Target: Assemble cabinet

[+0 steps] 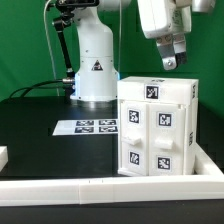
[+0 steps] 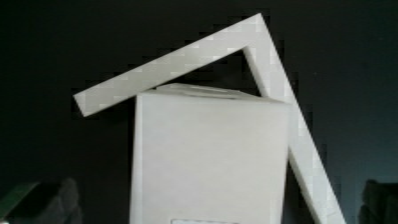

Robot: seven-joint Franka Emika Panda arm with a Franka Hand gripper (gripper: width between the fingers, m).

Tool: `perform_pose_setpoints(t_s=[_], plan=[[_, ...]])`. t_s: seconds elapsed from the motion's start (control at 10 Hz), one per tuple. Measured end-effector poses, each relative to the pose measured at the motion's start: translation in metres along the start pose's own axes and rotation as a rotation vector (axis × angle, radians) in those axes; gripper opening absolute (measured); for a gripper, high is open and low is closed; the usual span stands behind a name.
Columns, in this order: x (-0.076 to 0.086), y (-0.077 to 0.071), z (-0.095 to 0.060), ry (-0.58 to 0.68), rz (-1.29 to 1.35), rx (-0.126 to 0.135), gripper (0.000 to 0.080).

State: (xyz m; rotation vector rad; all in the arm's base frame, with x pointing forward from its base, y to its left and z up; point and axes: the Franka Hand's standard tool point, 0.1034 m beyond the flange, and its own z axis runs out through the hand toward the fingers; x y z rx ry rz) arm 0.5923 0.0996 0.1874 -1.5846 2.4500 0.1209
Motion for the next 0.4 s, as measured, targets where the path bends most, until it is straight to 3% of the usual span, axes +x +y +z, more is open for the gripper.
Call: perform_pose_setpoints(t_s=[0.4], plan=[[0.0004,0.0005,0.0015,0.002,-0.006,-0.002,0.0797]])
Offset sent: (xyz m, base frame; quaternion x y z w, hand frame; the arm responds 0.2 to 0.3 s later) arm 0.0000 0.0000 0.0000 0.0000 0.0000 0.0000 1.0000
